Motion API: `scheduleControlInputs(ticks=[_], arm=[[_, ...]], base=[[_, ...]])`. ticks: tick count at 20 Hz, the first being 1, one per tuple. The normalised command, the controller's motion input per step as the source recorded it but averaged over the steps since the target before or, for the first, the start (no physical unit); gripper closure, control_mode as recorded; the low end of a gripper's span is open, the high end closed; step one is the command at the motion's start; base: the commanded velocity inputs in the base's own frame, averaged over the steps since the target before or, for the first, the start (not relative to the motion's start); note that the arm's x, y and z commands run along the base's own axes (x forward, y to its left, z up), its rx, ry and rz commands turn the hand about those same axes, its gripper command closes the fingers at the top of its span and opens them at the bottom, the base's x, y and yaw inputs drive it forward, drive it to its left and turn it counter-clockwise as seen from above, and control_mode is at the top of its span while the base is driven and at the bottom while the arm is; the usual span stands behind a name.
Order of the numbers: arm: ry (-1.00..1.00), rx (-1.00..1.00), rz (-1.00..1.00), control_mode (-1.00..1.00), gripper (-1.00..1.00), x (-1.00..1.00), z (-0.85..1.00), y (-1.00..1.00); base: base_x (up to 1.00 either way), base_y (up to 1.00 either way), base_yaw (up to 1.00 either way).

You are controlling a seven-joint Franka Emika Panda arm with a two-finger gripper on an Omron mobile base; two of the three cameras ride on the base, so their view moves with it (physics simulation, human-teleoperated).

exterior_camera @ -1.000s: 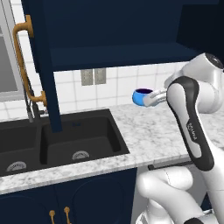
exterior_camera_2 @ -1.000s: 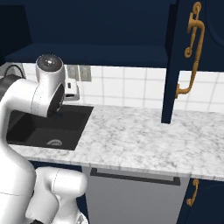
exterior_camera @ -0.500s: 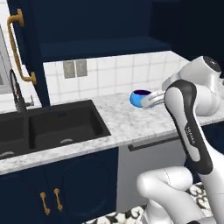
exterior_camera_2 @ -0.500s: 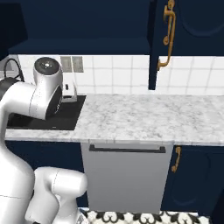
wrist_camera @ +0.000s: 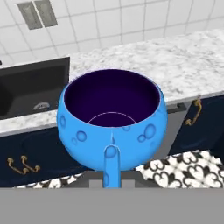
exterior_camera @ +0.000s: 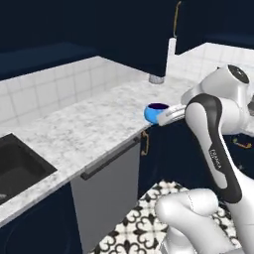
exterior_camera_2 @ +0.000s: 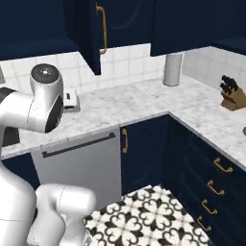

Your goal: Gather all objects into one cabinet and sort the glasses and bowls to opposite sides.

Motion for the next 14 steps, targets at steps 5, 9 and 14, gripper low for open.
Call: scheduleControlInputs(ticks=[5,9,14], arm=[[0.00,0.00,0.00,1.00,1.00,0.00,0.00,0.00],[0.00,0.00,0.00,1.00,1.00,0.00,0.00,0.00],[0.00,0.00,0.00,1.00,1.00,0.00,0.00,0.00]], base=[[0.00,0.10,-0.97],[0.01,0.16,-0.97],[0.21,0.14,-0.85]])
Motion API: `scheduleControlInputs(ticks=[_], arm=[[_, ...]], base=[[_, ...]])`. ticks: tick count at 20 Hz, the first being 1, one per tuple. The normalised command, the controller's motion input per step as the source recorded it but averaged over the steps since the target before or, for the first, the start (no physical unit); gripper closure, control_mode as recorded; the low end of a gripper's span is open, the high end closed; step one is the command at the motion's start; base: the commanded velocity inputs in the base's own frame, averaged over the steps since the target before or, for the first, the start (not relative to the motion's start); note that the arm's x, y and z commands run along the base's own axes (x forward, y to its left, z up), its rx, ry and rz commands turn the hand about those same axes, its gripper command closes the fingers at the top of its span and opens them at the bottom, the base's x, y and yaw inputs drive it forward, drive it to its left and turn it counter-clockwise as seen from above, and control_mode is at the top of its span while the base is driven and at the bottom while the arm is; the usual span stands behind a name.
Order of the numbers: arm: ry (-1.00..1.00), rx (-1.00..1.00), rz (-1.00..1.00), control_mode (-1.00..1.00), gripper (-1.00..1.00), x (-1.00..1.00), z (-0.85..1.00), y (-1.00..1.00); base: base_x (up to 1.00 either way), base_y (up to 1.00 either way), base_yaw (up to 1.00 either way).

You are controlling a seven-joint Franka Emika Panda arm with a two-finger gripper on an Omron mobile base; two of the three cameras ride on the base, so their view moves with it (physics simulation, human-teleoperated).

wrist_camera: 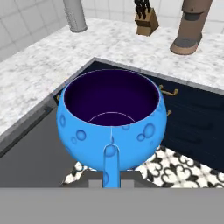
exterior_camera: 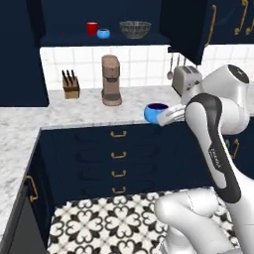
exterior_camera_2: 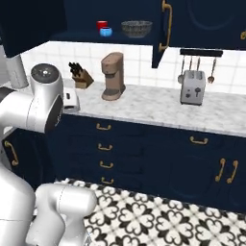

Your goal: Gather all objects into one cabinet and sort the glasses and bowls to opposite sides.

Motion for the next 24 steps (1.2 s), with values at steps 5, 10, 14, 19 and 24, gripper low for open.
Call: scheduleControlInputs(ticks=[5,10,14,19,24], arm=[[0.00,0.00,0.00,1.00,1.00,0.00,0.00,0.00],[0.00,0.00,0.00,1.00,1.00,0.00,0.00,0.00],[0.00,0.00,0.00,1.00,1.00,0.00,0.00,0.00],[0.00,0.00,0.00,1.00,1.00,0.00,0.00,0.00],[0.00,0.00,0.00,1.00,1.00,0.00,0.00,0.00]], base=[[0.38,0.49,-0.12],[0.85,0.21,0.03],[0.75,0.19,0.00],[0.55,0.65,0.00],[0.49,0.26,0.00]])
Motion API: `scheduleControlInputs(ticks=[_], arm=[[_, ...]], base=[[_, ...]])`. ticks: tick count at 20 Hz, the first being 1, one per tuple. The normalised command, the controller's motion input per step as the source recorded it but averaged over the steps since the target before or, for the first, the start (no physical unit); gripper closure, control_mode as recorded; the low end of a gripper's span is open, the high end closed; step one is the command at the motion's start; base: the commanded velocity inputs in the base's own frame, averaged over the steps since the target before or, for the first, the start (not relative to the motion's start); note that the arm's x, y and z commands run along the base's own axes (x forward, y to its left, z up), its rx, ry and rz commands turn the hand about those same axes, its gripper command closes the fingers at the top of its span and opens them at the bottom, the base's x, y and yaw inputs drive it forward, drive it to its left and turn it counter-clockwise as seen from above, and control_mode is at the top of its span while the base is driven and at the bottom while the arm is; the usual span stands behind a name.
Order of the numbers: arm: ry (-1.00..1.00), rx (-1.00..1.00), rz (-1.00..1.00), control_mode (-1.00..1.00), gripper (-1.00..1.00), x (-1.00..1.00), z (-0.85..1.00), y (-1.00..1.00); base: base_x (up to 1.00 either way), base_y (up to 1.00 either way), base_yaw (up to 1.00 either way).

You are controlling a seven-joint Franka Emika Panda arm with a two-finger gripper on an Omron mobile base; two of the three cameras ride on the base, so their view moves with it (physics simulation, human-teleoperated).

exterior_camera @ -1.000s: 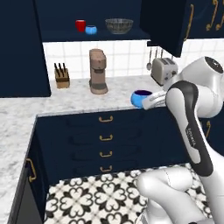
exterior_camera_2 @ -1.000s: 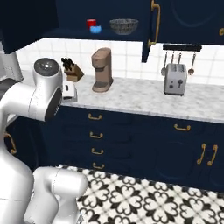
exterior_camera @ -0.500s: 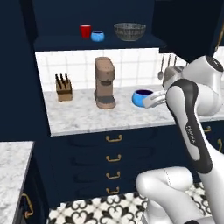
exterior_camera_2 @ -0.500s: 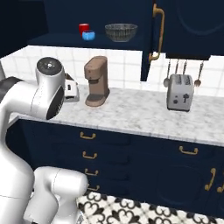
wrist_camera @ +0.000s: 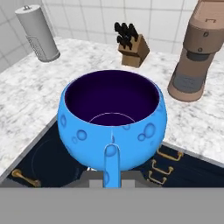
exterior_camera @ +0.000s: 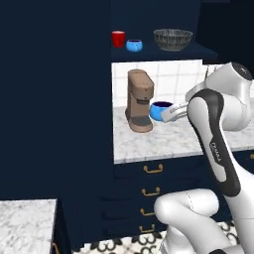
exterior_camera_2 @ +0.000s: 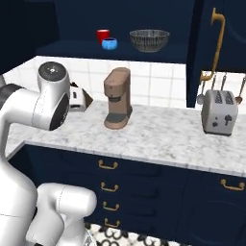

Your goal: Gather all objects into one cabinet and sort the glasses and bowls to opposite sides.

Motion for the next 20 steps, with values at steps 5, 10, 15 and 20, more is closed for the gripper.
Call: scheduleControlInputs(ticks=[5,10,15,20], arm=[[0.00,0.00,0.00,1.00,1.00,0.00,0.00,0.00],[0.00,0.00,0.00,1.00,1.00,0.00,0.00,0.00],[0.00,0.00,0.00,1.00,1.00,0.00,0.00,0.00],[0.00,0.00,0.00,1.00,1.00,0.00,0.00,0.00]], base=[[0.48,0.00,0.00],[0.50,0.05,0.00],[0.45,0.05,0.00],[0.50,0.09,0.00]])
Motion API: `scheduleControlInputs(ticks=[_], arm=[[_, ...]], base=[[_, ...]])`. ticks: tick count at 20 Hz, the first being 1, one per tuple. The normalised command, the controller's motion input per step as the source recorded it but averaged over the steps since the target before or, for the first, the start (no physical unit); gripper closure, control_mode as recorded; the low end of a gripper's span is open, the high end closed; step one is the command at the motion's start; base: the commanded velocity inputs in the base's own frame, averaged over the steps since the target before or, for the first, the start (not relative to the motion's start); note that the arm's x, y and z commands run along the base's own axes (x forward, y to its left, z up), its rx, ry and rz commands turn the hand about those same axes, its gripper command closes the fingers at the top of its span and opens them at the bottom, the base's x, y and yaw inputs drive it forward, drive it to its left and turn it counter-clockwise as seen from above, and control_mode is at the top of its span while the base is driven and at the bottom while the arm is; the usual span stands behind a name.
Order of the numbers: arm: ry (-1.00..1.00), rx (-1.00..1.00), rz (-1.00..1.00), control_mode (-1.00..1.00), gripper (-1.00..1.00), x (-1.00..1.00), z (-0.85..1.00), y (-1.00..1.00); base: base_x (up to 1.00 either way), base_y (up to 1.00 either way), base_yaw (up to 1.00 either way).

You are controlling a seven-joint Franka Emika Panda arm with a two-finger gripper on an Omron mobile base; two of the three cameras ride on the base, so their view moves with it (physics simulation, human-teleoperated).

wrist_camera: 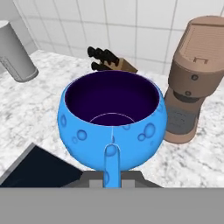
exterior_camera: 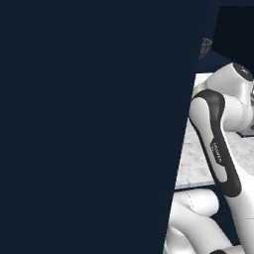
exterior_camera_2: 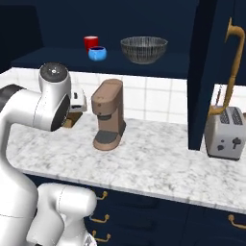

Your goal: Gather all objects into one cabinet and sort the glasses and bowls to opposite sides.

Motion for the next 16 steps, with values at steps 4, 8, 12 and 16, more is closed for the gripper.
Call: scheduleControlInputs(ticks=[4,8,12,16], arm=[[0.00,0.00,0.00,1.00,1.00,0.00,0.00,0.00],[0.00,0.00,0.00,1.00,1.00,0.00,0.00,0.00],[0.00,0.00,0.00,1.00,1.00,0.00,0.00,0.00],[-0.08,0.00,0.02,-1.00,1.00,-0.19,0.11,0.12]], base=[[0.47,0.16,0.00],[0.23,0.28,0.00],[0.00,0.00,0.00],[0.00,0.00,0.00]])
